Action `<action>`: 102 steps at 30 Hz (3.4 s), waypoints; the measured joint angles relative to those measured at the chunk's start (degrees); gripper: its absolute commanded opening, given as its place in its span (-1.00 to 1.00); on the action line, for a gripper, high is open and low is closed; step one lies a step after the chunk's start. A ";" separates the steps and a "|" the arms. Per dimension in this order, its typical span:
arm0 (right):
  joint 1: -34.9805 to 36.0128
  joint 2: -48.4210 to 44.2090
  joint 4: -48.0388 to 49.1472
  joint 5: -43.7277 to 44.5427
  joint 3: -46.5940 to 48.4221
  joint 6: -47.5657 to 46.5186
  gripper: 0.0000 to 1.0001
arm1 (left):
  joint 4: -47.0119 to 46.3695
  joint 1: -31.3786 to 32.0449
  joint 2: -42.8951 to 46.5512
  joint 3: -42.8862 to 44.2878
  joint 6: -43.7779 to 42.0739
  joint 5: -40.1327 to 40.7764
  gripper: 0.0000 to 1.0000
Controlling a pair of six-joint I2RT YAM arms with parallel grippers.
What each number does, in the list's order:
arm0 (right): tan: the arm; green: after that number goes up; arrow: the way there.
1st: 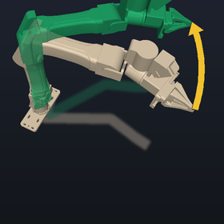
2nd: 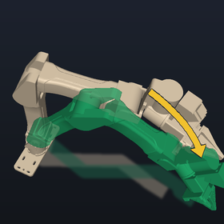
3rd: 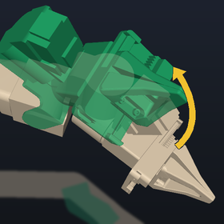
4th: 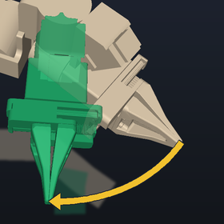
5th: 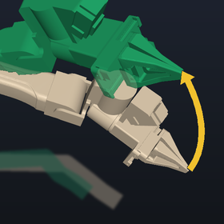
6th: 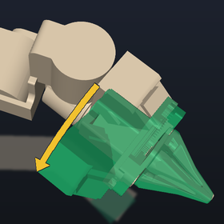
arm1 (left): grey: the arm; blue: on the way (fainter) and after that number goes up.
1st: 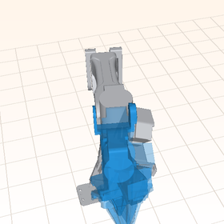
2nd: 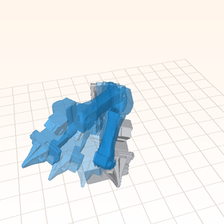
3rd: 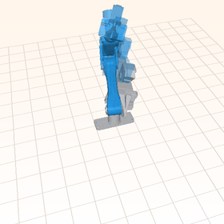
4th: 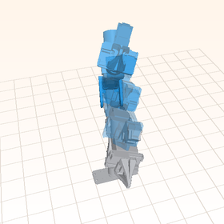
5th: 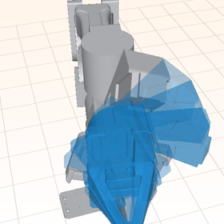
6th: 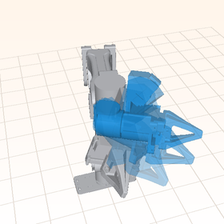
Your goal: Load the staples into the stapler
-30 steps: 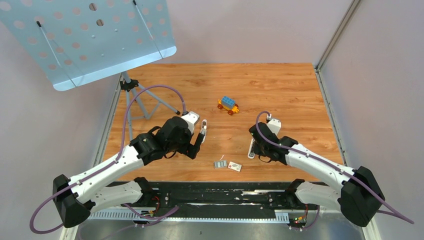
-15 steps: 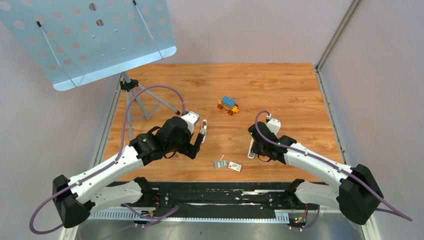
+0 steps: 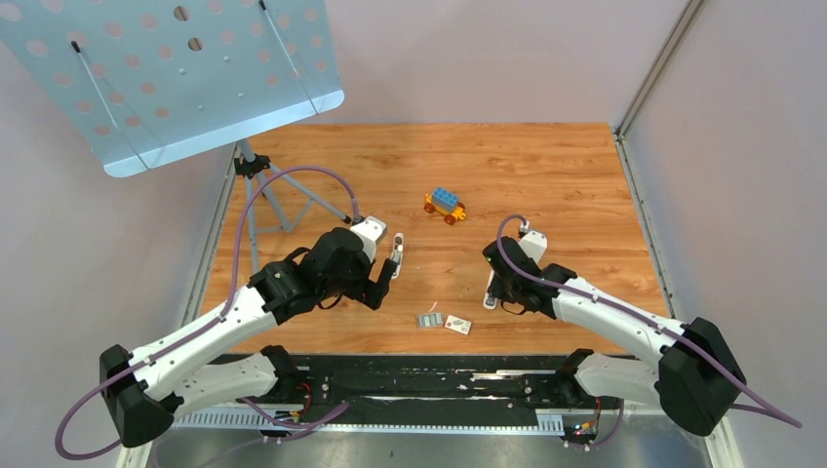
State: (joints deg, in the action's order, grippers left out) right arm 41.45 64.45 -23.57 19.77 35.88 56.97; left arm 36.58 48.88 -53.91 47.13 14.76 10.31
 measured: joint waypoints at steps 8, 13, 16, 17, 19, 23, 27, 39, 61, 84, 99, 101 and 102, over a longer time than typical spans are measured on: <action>-0.02 1.16 0.02 0.11 -0.07 0.48 -0.60 | 0.00 0.00 0.94 0.00 0.02 0.26 1.00; -0.02 1.86 0.09 0.26 -0.20 0.61 -0.60 | 0.00 0.00 0.98 0.00 0.00 0.31 1.00; -0.02 2.08 0.52 0.24 -0.48 0.70 -0.60 | 0.00 0.00 1.09 0.00 0.02 0.37 1.00; -0.02 2.16 0.61 0.26 -0.59 0.72 -0.60 | 0.00 0.00 1.14 0.00 0.00 0.39 1.00; -0.02 2.25 0.90 0.24 -0.81 0.74 -0.60 | 0.00 0.00 1.20 0.00 0.02 0.42 1.00; -0.02 2.45 1.27 0.24 -0.85 0.74 -0.60 | 0.00 0.00 1.31 0.00 0.02 0.46 1.00; -0.02 2.73 1.49 0.24 -0.85 0.74 -0.60 | 0.00 0.00 1.42 -0.02 0.00 0.48 1.00; -0.02 3.02 1.70 0.26 -0.85 0.72 -0.60 | 0.02 0.00 1.64 -0.17 0.02 0.72 1.00; -0.02 2.84 1.51 1.38 -0.02 0.63 -0.60 | 0.04 0.00 2.93 -0.24 0.02 0.92 1.00; -0.02 4.37 1.70 1.53 0.20 0.68 -0.60 | 0.04 0.00 3.41 -0.26 0.02 1.38 1.00; -0.02 4.63 1.79 1.55 0.24 -0.22 -0.54 | 0.04 0.00 3.41 -0.26 0.02 1.40 1.00; -0.02 4.96 1.79 1.53 0.28 -0.61 -0.52 | 0.04 0.00 3.43 -0.26 0.02 1.40 1.00; -0.02 5.16 1.77 1.53 0.35 -0.79 -0.52 | 0.04 0.00 3.45 -0.26 0.02 1.40 1.00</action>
State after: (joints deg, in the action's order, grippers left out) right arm 41.43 69.60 -21.80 21.30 36.23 56.18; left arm 36.62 48.88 -50.46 46.87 14.79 11.70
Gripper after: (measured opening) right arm 0.232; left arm 0.997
